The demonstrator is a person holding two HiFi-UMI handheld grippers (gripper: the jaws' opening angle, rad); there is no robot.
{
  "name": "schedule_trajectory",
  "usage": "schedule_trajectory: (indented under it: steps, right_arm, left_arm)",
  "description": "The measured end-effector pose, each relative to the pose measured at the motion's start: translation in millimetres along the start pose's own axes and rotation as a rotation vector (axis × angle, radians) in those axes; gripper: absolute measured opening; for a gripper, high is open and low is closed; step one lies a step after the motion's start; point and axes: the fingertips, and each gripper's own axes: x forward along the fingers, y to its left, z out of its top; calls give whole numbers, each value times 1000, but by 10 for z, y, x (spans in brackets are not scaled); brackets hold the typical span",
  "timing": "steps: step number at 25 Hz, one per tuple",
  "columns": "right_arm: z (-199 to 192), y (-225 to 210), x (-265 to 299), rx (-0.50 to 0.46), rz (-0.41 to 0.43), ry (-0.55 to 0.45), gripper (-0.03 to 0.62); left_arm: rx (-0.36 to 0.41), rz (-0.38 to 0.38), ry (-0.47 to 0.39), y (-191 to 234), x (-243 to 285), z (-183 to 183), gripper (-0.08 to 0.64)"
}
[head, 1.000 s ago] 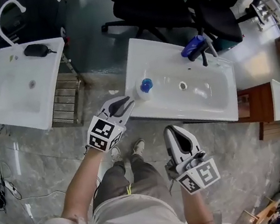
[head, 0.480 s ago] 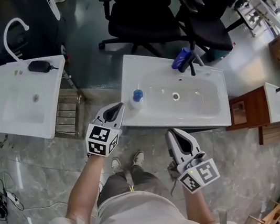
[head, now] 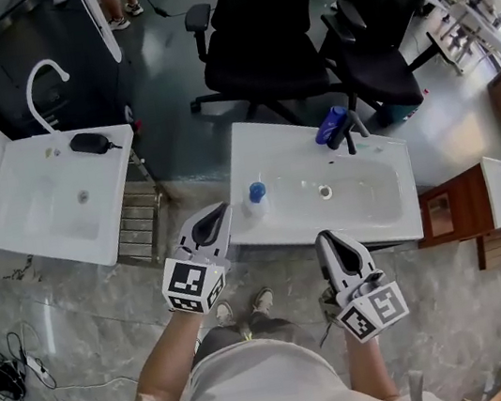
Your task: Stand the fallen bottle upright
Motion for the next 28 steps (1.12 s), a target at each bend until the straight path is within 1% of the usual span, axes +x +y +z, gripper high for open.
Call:
schedule_trajectory:
  steps: [3, 5, 10, 14, 18, 23, 28]
  right_arm:
    - [85, -12, 72, -9, 17, -19, 41]
    - [121, 5, 142, -16, 30, -22, 41]
    - [237, 28, 318, -22, 66, -41, 41]
    - [324, -12, 414, -21, 80, -56, 41]
    - [374, -56, 453, -33, 92, -59, 41]
    - [303, -112, 444, -44, 90, -43, 41]
    - [403, -169, 447, -85, 59, -68, 40]
  left_arm:
    - [24, 37, -72, -9, -129, 292, 17]
    - [32, 52, -106, -29, -225, 469, 17]
    - [55, 91, -169, 12, -445, 867, 17]
    - [92, 107, -207, 27, -618, 1098, 17]
    - [122, 121, -220, 46, -767, 1175, 17]
    - [135, 202, -233, 168, -894, 1192, 17]
    - [148, 247, -207, 285, -908, 1126, 17]
